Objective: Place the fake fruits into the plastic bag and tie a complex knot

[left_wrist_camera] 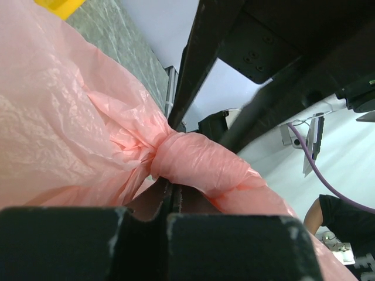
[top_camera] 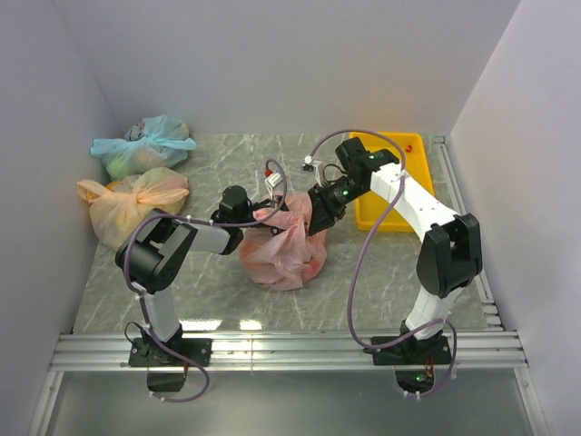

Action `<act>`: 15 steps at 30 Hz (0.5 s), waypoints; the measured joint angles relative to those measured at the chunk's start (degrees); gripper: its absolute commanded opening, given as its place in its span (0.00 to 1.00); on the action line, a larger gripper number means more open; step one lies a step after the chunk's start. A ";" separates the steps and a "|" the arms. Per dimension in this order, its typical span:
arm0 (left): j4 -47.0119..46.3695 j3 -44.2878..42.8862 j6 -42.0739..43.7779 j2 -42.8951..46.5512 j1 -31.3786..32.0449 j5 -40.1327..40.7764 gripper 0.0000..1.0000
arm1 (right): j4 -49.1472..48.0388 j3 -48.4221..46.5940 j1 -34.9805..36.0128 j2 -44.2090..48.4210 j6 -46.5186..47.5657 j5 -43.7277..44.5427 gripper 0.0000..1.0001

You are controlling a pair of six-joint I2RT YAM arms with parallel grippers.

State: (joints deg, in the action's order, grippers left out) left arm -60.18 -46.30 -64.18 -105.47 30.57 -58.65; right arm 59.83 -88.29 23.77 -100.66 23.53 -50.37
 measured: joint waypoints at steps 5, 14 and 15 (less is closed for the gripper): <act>-0.26 0.00 0.00 0.02 0.00 0.02 0.00 | -0.74 0.02 -1.01 0.00 -0.42 1.14 0.35; -0.33 0.00 0.04 0.02 0.00 0.04 0.01 | -1.36 0.00 -0.48 -0.15 -2.32 1.49 0.33; -0.11 0.00 0.15 0.02 0.00 0.04 0.00 | -1.49 -0.02 -0.31 -0.20 -2.69 1.49 0.34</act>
State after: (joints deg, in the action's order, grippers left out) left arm -60.29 -46.30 -64.03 -105.45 30.57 -58.61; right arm 58.35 -88.31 23.46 -100.86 20.84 -48.88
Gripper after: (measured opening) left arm 0.010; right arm 0.331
